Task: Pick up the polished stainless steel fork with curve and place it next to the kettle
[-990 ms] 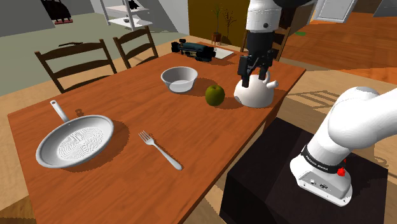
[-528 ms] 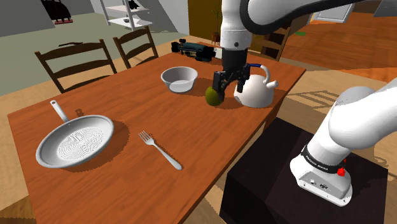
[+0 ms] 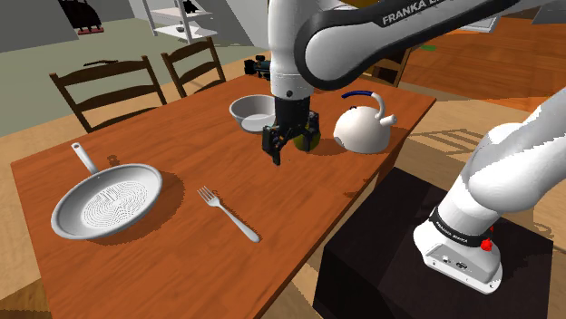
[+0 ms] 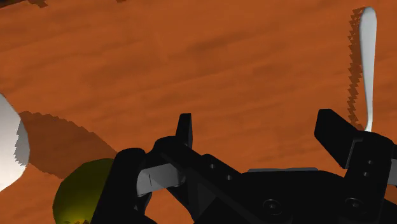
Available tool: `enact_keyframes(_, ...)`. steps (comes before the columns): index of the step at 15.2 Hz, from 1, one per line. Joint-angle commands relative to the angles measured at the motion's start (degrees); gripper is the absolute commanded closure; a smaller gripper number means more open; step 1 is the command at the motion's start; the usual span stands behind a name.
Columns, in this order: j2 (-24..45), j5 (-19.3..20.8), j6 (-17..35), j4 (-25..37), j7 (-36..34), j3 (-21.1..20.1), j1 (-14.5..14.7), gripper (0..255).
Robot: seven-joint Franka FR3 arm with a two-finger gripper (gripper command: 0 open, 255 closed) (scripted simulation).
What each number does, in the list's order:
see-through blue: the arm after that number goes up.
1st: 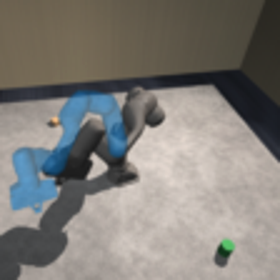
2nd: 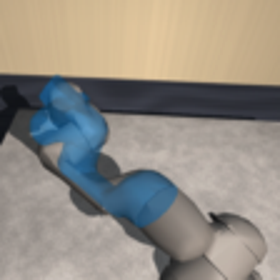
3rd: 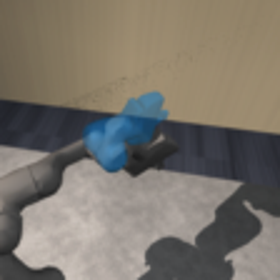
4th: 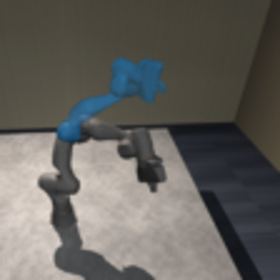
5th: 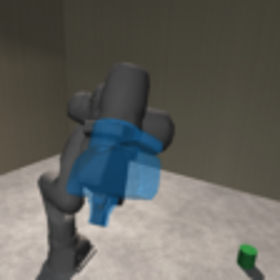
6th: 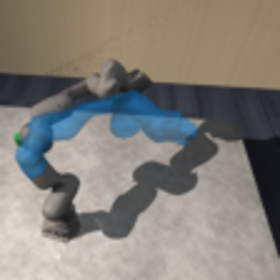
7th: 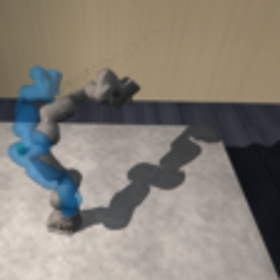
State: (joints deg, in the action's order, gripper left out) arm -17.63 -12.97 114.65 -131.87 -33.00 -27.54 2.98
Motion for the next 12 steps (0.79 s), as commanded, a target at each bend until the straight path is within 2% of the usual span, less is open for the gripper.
enact_keyframes(1, 4.9, 2.1, 2.3, 3.1, -3.5, -2.4, -0.3, 0)
enact_keyframes(7, 19.4, 12.3, 7.2, 12.5, -14.9, -7.3, 0.4, 0)
enact_keyframes(12, 32.2, 22.9, 7.9, 22.8, -24.4, -7.4, 4.7, 0)
